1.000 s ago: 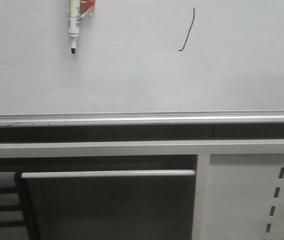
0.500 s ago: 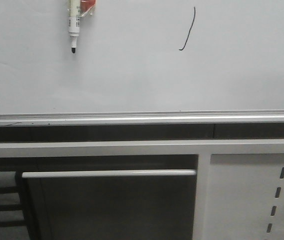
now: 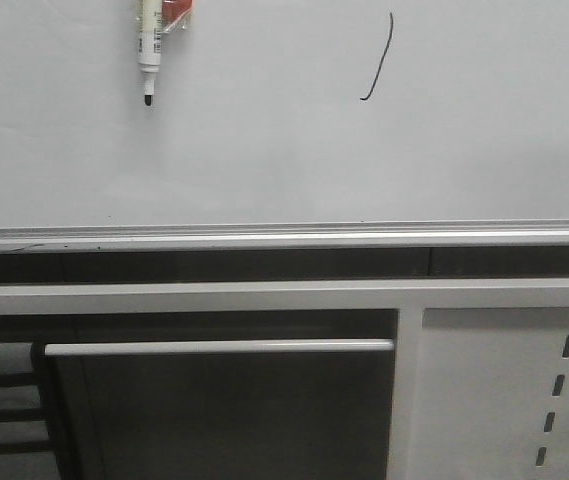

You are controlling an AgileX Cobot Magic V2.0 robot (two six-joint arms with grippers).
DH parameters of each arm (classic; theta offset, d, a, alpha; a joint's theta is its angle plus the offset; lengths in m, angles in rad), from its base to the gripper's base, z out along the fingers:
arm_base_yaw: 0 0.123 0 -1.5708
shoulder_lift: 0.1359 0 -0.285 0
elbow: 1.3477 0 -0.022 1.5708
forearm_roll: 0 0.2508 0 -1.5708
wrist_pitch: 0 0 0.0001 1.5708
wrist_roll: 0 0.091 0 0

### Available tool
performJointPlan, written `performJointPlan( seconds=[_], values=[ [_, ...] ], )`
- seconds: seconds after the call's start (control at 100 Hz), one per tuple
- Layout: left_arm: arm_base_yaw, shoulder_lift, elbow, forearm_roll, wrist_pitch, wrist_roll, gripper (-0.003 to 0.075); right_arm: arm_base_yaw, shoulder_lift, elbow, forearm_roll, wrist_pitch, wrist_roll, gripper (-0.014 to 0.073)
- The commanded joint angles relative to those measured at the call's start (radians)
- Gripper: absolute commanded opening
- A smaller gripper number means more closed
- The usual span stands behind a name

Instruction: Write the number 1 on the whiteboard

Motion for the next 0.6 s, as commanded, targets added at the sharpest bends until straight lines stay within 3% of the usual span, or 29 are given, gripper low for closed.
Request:
performJointPlan(
  seconds=[0.0, 0.11, 0.27, 0.47, 0.59],
  values=[
    [0.002, -0.022, 0.040, 0.002, -0.070, -0.010, -0.0020, -0.007, 0.029, 0.003, -0.028, -0.183, -0.013, -0.0064],
    [0.002, -0.022, 0.040, 0.002, -0.070, -0.010, -0.0020, -0.048, 0.052, 0.069, -0.186, -0.377, 0.115, -0.0064],
    [0.002, -0.022, 0.040, 0.002, -0.070, -0.010, -0.0020, -0.134, 0.074, 0.179, -0.479, -0.465, 0.407, -0.0064],
    [0.002, -0.022, 0.040, 0.002, -0.070, -0.010, -0.0020, -0.173, 0.027, 0.369, -0.493, -0.601, 0.422, -0.0064],
    [0.002, -0.020, 0.040, 0.002, -0.070, -0.010, -0.0020, -0.173, -0.019, 0.391, -0.506, -0.503, 0.425, -0.0064]
  ],
)
